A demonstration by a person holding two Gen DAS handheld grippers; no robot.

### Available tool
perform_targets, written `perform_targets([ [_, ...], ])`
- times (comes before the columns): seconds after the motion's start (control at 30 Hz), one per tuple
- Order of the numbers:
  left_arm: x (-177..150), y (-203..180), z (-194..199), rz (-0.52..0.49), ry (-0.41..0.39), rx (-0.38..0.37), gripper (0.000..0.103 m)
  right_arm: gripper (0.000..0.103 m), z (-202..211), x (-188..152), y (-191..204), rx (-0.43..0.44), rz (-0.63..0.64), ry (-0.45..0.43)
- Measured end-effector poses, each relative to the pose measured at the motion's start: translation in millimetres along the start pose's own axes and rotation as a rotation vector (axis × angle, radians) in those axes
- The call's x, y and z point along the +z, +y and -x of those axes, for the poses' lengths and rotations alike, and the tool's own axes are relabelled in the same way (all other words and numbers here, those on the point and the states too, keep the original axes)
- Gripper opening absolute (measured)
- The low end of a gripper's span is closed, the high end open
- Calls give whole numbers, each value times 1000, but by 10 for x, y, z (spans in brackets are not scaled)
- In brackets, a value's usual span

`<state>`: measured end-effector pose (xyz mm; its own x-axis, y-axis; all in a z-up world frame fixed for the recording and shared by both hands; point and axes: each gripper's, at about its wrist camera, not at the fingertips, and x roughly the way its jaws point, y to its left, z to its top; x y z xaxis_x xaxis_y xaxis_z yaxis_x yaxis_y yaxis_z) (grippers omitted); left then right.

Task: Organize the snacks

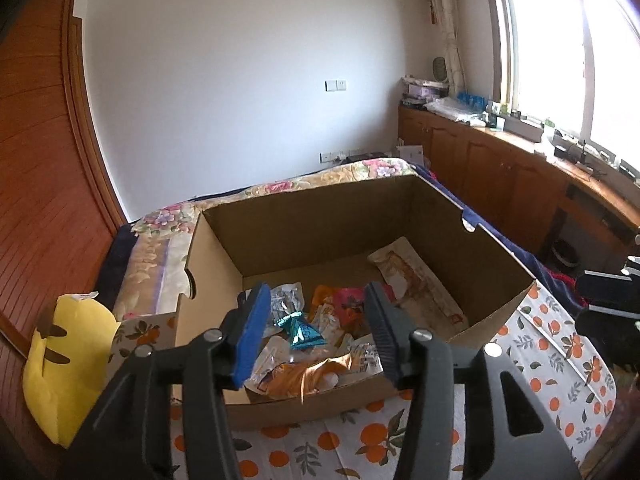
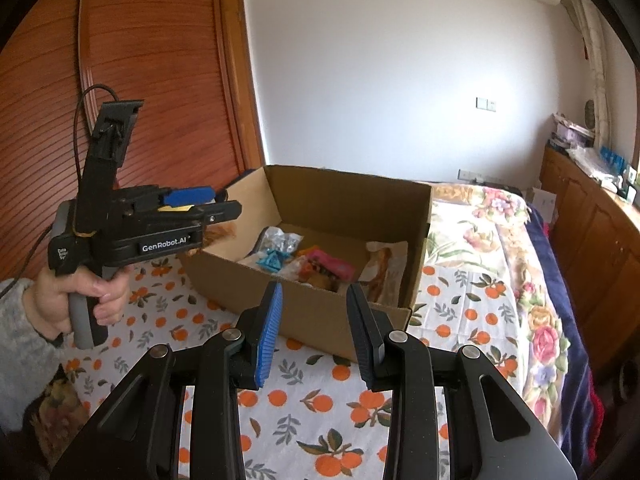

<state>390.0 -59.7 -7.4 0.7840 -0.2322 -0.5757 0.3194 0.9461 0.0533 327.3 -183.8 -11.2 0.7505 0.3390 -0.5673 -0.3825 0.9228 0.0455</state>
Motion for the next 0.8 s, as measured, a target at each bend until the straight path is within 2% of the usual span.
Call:
perform_targets([
  [0.1,6,-10,-9,-13,-3,24,50,33,17,-16,27,7,8,-1],
  [0.4,-55,-41,190,1,-19,17,51,33,104,-40,74,10,21,-18],
  [0.67,-321,-194,916,10,-53,23,54,37,404,-139,195,-16,5,-43],
  [0.8,-473,-260,1290,25,-73,32,60,40,655,-231,276,-38,-13,-59],
])
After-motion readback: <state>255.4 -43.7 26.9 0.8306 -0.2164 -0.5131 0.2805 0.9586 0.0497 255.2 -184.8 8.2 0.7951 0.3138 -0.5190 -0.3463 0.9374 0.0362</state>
